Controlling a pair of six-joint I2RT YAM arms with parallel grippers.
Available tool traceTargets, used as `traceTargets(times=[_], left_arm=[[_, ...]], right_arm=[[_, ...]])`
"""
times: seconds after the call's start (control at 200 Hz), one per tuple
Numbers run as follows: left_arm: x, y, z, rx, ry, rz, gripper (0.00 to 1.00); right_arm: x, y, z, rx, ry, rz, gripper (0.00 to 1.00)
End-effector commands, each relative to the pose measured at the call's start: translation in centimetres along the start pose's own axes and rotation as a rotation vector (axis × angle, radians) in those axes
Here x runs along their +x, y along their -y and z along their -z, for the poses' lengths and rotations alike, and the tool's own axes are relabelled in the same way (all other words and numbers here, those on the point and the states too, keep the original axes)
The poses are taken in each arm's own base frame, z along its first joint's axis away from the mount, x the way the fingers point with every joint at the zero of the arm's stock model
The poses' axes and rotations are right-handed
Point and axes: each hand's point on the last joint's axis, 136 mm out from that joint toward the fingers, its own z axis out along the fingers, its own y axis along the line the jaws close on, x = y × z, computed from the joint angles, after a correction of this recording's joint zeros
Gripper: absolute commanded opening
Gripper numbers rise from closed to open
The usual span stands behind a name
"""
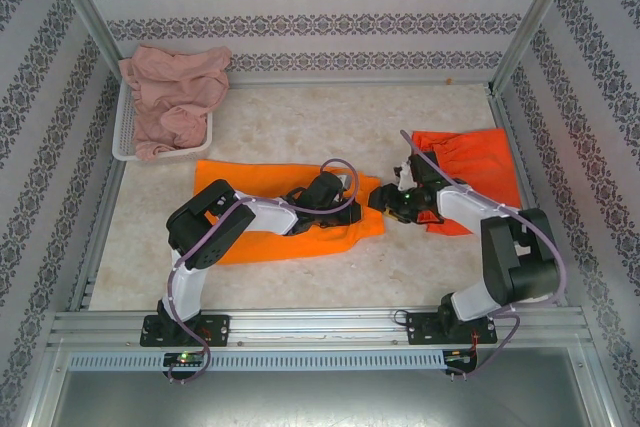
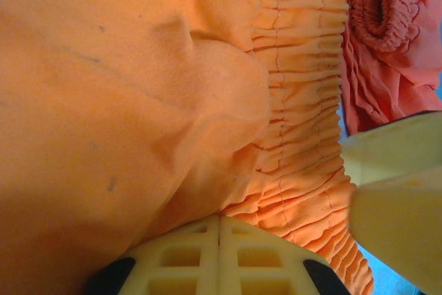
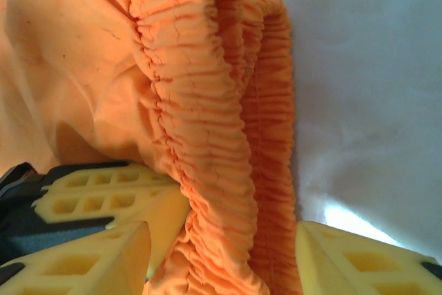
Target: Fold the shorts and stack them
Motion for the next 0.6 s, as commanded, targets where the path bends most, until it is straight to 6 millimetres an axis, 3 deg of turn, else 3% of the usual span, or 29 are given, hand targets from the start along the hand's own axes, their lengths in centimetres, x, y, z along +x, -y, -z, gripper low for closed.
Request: traceTargets(times=[0.0,0.4,0.594], left_arm=[[3.2,-5.3,0.2,-0.163,-0.086,0.069,0.00],[3.2,-5.3,0.1,-0.155,-0.084,0.069,0.00],[3.1,-5.1,-0.1,-0.149,-0.081,0.070,0.00]], right_arm=[[-1.1,0.0,-0.5,0.043,0.026,0.017,0.55],[-0.6,0.0,-3.1,0.104,-0.019,0.036,0.46],[0.2,0.5,-4.3,0.137,-0.049,0.039,0.29]])
